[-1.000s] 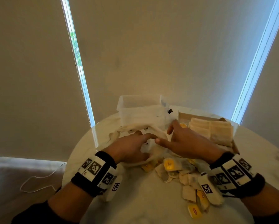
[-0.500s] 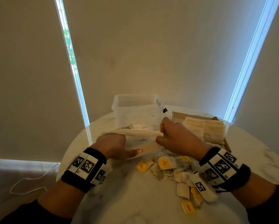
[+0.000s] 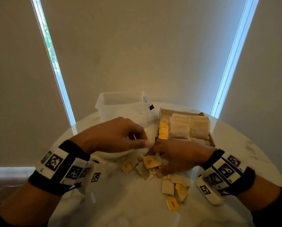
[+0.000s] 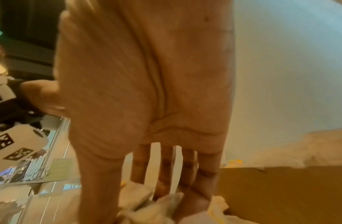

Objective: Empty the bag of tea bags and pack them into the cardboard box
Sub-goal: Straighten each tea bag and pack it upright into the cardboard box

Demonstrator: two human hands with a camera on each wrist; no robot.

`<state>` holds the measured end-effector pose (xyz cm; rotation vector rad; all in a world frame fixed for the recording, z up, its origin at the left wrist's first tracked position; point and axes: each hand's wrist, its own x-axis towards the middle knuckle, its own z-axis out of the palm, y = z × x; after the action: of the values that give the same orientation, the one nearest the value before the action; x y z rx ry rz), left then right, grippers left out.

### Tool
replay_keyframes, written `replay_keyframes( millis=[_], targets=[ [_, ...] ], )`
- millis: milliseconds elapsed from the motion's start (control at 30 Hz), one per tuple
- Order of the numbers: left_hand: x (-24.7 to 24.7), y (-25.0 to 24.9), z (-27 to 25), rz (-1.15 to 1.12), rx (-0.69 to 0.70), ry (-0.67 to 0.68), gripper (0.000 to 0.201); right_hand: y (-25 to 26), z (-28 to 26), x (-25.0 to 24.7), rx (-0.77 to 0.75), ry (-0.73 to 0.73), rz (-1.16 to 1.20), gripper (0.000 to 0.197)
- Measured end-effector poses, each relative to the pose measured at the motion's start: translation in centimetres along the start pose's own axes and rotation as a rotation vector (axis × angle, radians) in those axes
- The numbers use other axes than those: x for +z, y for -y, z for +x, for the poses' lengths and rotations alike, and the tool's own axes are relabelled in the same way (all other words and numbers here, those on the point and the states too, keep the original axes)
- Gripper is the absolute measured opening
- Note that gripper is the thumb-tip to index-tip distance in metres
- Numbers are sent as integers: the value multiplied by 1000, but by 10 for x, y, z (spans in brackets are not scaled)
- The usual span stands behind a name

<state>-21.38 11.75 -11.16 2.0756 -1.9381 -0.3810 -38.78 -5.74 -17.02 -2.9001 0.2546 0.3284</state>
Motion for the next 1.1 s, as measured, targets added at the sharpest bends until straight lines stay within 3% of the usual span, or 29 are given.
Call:
replay_keyframes(
  millis=[67,167,267,333,400,467,633,867,1100],
  targets=[
    [10,-3,10,7,23,11,28,-1,-1,-3,-31,-56,22,43],
    [13,-2,24,-125,4,-105,29,-13,-13,-22,-8,-189,142,29],
    [13,-11,38,-471,-131,-194,49,-26,-29,-42,34,-337,382,18],
    [19,-21,50,-672,-241,-168,70,-33,-35,-52,44,-446,612,13],
    [30,-26,63,-949,-290,-90,88,-33,-37,-58,51,-517,764,12],
    [44,-28,75,-1262,-280,-30,99,-34,-33,-59,60,-531,772,14],
    [70,-15,92,-1692,-247,8,99,-35,-19,-52,41,-437,863,37],
    [85,-3,101,-1518,-247,-158,56,-44,0,-18,14,-626,863,20],
    [87,-3,95,-1556,-229,-190,51,-37,9,-10,16,-736,716,24]
  ],
)
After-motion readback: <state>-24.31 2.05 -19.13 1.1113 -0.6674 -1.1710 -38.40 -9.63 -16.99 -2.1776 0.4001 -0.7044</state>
